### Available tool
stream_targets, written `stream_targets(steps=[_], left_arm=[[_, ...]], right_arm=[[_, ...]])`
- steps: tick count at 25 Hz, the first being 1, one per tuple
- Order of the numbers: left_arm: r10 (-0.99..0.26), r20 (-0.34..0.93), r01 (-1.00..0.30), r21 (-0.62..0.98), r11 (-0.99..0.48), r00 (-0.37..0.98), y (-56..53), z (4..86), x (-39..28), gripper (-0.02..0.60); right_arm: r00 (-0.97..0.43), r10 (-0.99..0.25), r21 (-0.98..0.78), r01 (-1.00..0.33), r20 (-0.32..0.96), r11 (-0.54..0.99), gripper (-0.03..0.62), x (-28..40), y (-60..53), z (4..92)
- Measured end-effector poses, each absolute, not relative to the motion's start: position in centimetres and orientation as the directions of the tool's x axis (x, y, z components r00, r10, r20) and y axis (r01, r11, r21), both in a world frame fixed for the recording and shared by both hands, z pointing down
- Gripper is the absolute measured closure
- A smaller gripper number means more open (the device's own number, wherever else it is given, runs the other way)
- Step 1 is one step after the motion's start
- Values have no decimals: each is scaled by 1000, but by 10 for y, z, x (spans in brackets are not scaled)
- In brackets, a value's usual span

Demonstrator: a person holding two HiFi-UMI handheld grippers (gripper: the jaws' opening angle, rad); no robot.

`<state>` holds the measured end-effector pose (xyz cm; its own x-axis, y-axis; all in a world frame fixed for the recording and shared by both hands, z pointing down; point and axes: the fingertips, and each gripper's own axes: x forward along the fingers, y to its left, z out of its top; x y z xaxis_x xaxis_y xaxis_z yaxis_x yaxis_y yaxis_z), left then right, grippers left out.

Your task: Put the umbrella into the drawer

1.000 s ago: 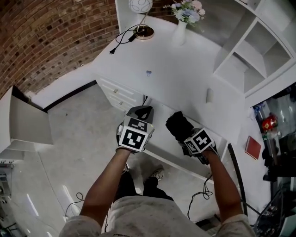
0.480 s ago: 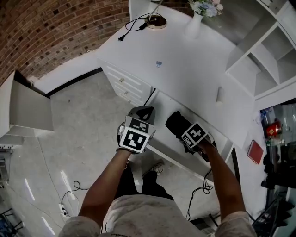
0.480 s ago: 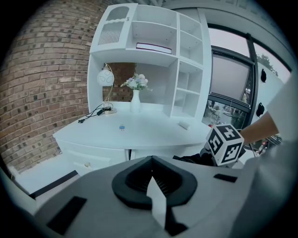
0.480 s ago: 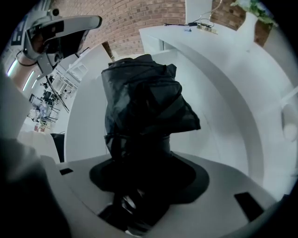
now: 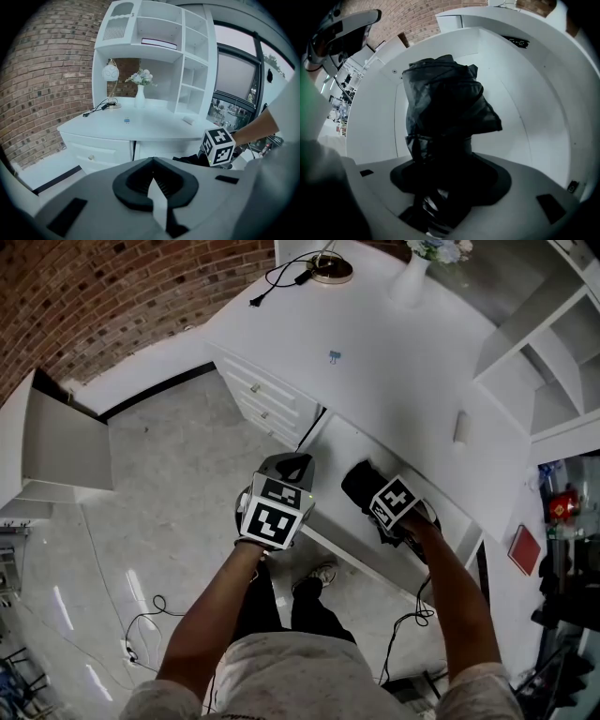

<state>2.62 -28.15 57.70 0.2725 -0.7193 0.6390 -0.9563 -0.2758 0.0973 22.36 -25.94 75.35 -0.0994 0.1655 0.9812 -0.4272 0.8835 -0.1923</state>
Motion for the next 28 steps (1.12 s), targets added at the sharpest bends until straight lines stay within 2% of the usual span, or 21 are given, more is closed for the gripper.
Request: stream_targets(steps=[8, 28], left_arm=[[-712, 652, -955, 65, -289, 260, -280, 579, 25, 584], [-674, 689, -950, 72, -303, 266, -265, 592, 40, 584]], right_arm=[[-119, 194, -227, -454, 974, 862, 332, 223, -260, 761], [-177, 151, -217, -451, 973, 866, 327, 221, -257, 761]])
